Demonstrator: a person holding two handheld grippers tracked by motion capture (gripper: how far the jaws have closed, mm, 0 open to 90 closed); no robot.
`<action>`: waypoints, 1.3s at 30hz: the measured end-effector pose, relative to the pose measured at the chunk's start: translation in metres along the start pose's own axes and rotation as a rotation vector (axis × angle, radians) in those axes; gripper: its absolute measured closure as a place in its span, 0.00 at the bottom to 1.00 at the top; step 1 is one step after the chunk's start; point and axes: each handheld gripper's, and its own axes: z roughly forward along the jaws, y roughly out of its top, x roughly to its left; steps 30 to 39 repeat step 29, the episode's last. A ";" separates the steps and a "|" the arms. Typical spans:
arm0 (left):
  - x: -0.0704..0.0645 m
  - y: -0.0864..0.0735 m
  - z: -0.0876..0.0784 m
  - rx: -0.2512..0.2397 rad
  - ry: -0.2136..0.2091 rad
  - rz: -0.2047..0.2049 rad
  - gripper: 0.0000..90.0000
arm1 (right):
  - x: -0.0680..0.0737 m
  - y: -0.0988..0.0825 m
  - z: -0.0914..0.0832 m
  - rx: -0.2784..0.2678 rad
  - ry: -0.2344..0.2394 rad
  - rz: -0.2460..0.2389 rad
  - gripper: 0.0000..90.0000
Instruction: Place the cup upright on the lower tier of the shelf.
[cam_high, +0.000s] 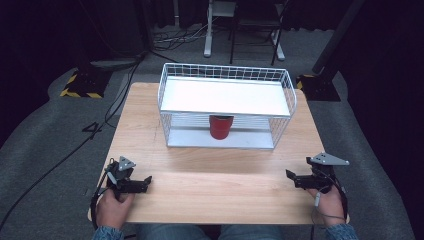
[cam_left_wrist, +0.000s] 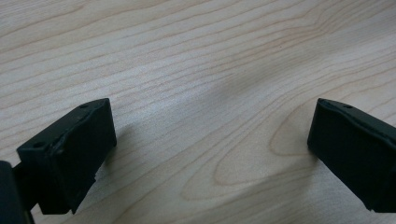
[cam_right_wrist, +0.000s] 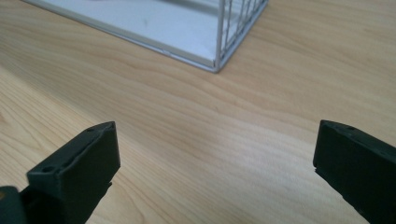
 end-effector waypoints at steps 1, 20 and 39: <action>0.000 0.000 0.000 0.000 0.000 0.000 0.02 | -0.001 -0.003 0.000 0.005 -0.001 0.004 0.01; 0.000 0.000 0.000 0.000 0.000 0.000 0.02 | -0.008 -0.034 0.019 0.088 -0.038 0.010 0.18; 0.000 0.000 0.000 0.001 0.000 -0.001 0.02 | -0.008 -0.035 0.019 0.092 -0.050 0.015 0.17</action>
